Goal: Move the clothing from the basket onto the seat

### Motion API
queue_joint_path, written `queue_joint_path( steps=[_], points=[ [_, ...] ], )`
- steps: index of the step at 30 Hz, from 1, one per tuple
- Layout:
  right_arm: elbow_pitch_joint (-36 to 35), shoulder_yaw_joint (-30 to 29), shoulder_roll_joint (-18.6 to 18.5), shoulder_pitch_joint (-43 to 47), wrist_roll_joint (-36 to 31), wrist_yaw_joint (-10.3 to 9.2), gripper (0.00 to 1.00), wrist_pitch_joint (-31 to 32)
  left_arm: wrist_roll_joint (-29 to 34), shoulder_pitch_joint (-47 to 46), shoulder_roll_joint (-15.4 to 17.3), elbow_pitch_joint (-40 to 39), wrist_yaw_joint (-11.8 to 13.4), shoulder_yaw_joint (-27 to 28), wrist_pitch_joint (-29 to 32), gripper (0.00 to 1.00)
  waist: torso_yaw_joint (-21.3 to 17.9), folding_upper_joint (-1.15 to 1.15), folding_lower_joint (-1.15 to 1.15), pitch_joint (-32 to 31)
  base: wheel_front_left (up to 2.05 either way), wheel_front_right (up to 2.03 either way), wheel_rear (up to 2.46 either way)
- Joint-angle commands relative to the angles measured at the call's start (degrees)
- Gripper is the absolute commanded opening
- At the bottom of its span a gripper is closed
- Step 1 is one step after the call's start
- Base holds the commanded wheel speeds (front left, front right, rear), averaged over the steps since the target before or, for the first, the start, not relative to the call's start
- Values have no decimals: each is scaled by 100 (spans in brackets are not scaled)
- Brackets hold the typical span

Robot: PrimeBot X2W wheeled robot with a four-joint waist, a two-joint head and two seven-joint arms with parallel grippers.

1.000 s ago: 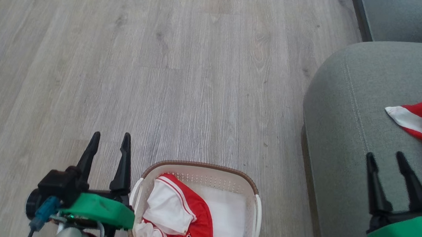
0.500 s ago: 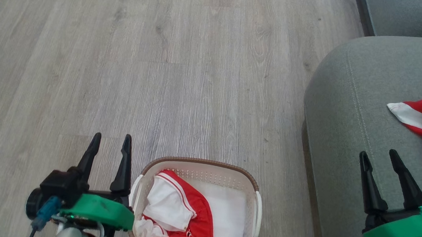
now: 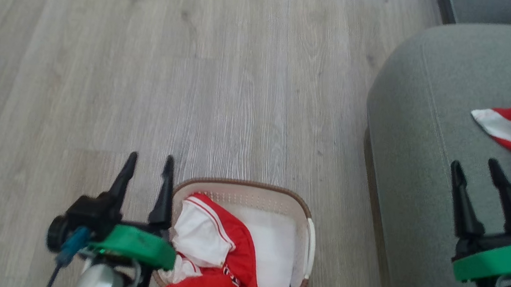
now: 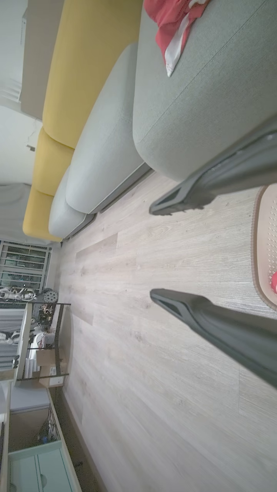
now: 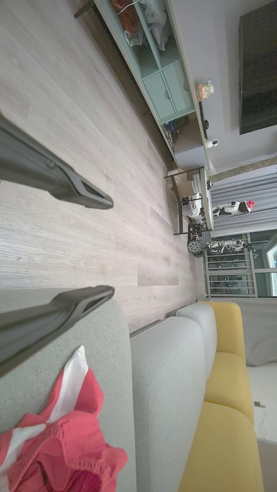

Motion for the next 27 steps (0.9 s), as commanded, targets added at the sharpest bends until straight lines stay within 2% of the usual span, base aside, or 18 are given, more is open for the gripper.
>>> queue_joint_path(
  steps=[1, 11, 17, 27],
  points=[
    [-223, 31, -223, -240, 54, -1, 100, -52, -28, -397, -12, -113, 59, 68, -55, 100, -65, 0, 0, 190, 0, 0, 0],
    [-429, -49, -476, -728, 392, -1, 100, -52, -283, -1340, -12, 642, 409, -586, -55, 100, -309, 0, 0, 1161, 0, 0, 0],
    [-552, -9, -627, -1116, 592, -1, 100, -52, -617, -1945, -12, 1460, 571, -1029, -55, 100, -430, 0, 0, 1693, 0, 0, 0],
    [-697, -61, -786, -1538, 799, -1, 100, -52, -1522, -2819, -12, 3151, 545, -1767, -55, 100, -587, 0, 0, 2355, 0, 0, 0]
  ],
)
